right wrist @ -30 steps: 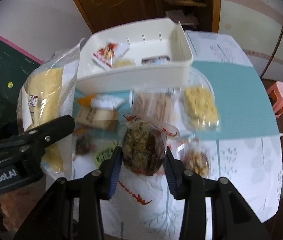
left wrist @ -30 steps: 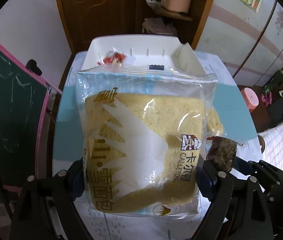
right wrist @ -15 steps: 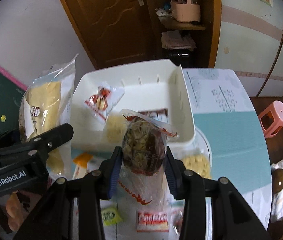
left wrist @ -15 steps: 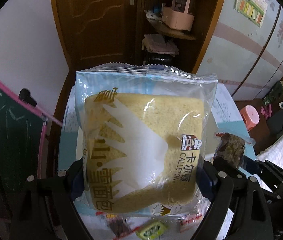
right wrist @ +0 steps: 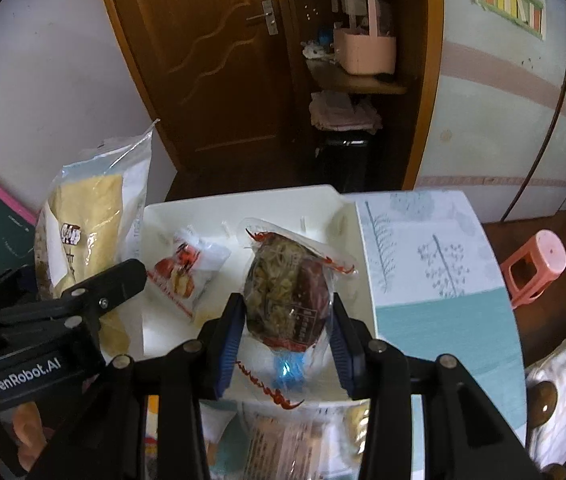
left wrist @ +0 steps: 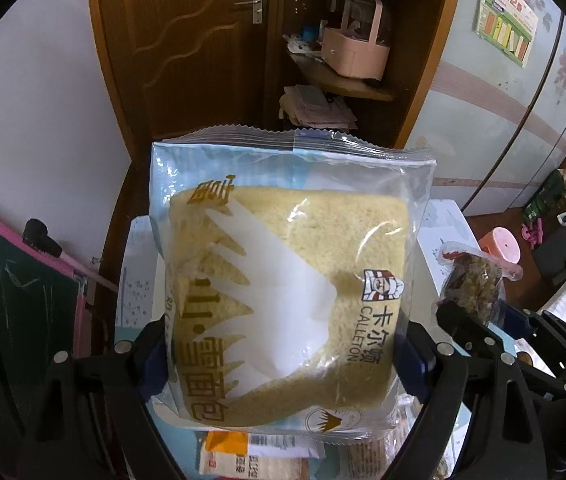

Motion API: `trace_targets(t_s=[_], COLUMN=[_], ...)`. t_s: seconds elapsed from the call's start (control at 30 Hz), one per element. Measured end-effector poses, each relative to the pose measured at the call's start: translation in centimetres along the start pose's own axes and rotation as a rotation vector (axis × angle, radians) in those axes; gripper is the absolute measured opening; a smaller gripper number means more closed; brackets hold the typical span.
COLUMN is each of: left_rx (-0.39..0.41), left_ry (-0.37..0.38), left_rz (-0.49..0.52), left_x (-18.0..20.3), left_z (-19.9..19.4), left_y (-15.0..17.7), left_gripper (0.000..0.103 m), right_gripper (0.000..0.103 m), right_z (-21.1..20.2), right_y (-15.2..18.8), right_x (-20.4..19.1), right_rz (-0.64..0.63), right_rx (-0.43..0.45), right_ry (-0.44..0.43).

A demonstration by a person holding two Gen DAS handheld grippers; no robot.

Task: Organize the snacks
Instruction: 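Carry both snacks into the white tray and open both tools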

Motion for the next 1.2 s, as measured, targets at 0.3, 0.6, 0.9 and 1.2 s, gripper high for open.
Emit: trace_targets(t_s=[0.3, 0.6, 0.9, 1.2], left_rx=[-0.019, -0.052, -0.088, -0.077], left_ry=[-0.057, -0.083, -0.043, -0.049], left_rz=[0.025, 0.044, 0.035, 0.039], left_x=[-1.3, -2.0, -3.4, -3.8], left_z=[2.5, 4.2, 5.3, 4.8], left_y=[-0.7, -0.3, 0.5, 0.6], left_gripper=[0.089, 0.091, 0.102, 0.102], right_gripper=[0.041, 0.042, 0.044, 0.058], right_z=[2.0, 3.3, 4.6, 5.0], right_y=[-1.6, -2.2, -2.0, -1.9], right_x=[0.5, -0.3, -1.4, -1.3], right_rz=[0.015, 0.002, 0.0, 0.036], right_rx=[0.003, -0.007, -0.038, -0.053], right_ry=[0.029, 0.046, 0.025, 0.024])
Point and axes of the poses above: each gripper's, at about its wrist camera, not at the fingertips, and z roughly the way its jaws point, x to its right, y to its underside, the point moved 8 cm from there along z, roughly the way its jaws point, and after that the axes turned 15 degrees about y, right-handed, at the moved point
